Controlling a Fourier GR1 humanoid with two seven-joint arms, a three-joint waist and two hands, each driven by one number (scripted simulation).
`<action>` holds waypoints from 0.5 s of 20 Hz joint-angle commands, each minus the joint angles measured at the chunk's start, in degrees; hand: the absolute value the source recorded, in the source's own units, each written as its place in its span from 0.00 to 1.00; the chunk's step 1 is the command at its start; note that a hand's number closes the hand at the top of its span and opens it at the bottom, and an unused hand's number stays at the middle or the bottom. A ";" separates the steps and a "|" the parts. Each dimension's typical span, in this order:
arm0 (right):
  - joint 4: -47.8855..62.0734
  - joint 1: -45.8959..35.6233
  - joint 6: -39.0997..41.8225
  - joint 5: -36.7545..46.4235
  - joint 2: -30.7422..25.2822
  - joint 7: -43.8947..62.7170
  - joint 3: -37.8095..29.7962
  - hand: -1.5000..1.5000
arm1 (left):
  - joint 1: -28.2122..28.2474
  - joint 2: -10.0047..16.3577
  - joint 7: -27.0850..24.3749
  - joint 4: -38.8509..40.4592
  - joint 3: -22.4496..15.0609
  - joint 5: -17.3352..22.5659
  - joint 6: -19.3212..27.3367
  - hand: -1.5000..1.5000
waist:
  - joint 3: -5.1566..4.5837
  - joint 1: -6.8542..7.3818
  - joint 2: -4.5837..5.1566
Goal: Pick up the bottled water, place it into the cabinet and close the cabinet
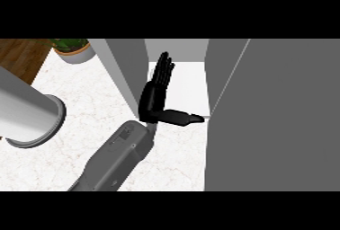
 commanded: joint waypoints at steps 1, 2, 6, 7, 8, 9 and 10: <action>-8.15 2.42 -1.44 1.65 -0.36 3.53 1.20 0.00 | 7.34 0.74 -0.87 -9.05 -2.60 -1.39 -1.33 0.00 | -0.01 0.17 0.15; -8.48 4.44 -0.21 0.37 -1.45 1.94 -0.24 0.00 | 7.28 -0.13 2.78 -14.28 -5.06 -2.49 2.93 0.00 | 0.03 0.39 -0.25; -5.14 0.58 0.72 5.09 -2.45 0.41 0.50 0.00 | 14.56 4.60 6.07 -23.50 -5.97 -1.66 0.29 0.00 | 0.02 0.45 0.10; -8.67 0.69 1.11 1.20 -4.36 3.70 -1.35 0.00 | 16.86 7.69 7.29 -26.73 -6.08 -0.78 -1.46 1.00 | 0.02 1.21 0.11; -8.45 1.68 2.66 3.21 -5.16 2.40 0.40 0.00 | 21.14 6.46 5.56 -28.12 -8.52 -1.76 -0.49 1.00 | 0.00 0.96 0.01; -6.13 1.07 5.40 2.44 -7.13 -0.61 -1.87 0.00 | 19.37 7.30 7.16 -29.16 -7.44 -1.88 -0.20 1.00 | 0.05 0.30 0.07; -8.45 -0.30 3.92 4.64 -6.70 2.48 0.42 1.00 | 24.07 9.50 6.48 -31.56 -9.16 -2.04 -1.33 1.00 | -0.01 1.25 0.10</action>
